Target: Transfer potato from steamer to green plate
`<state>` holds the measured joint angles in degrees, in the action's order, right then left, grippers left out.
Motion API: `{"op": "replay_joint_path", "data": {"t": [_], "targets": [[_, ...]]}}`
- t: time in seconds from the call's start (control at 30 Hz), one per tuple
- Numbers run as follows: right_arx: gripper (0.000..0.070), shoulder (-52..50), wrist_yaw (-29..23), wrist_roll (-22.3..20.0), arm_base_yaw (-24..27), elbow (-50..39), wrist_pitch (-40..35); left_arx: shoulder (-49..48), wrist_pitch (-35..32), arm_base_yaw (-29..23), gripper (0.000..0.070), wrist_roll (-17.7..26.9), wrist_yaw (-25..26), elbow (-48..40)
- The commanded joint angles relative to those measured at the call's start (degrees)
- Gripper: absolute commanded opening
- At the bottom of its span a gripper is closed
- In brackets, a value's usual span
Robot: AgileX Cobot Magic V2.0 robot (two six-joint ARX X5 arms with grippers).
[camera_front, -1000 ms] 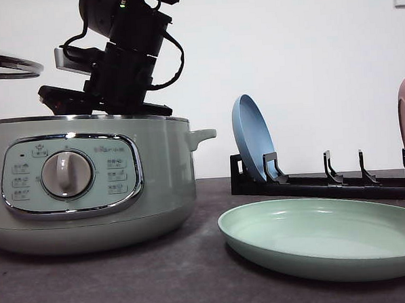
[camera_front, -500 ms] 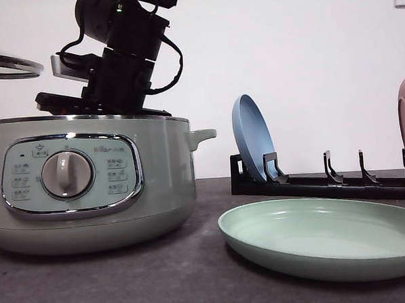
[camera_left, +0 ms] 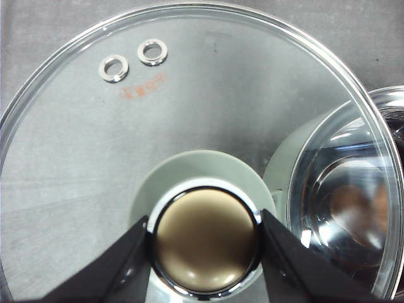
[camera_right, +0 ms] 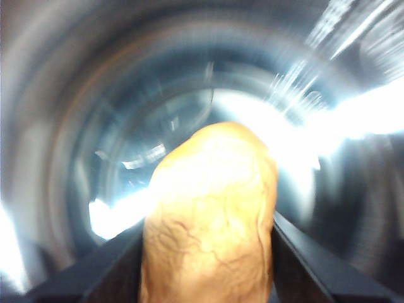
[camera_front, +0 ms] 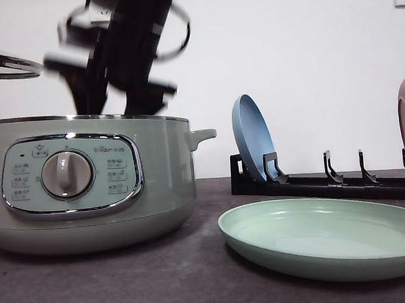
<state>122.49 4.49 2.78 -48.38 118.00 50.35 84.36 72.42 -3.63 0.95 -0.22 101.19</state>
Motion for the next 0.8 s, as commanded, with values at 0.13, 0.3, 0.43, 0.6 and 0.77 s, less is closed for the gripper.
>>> {"op": "replay_joint_path", "data": {"t": [0.13,0.3,0.43,0.6,0.77], "targets": [[0.0233,-7.84,-0.13,-2.46,0.74,2.12,2.38,-0.57,-1.7,0.29,0.0002,0.49,1.96,1.66],[0.0233,-15.13,-0.1,-3.27,2.94,2.1,7.47,-0.57,-1.7,1.83,0.0001,0.5,1.98,1.66],[0.0213,-19.95,-0.07,-3.29,5.86,1.76,11.53,-0.57,-1.7,3.85,0.0002,0.5,1.98,1.66],[0.0194,-25.46,0.02,-3.29,9.9,-2.06,13.94,-0.57,-1.7,7.07,0.0002,0.5,2.01,1.66],[0.0194,-32.68,0.17,-3.27,12.66,-13.25,10.92,-0.57,-1.73,10.69,0.0001,0.5,2.17,1.66]]}}
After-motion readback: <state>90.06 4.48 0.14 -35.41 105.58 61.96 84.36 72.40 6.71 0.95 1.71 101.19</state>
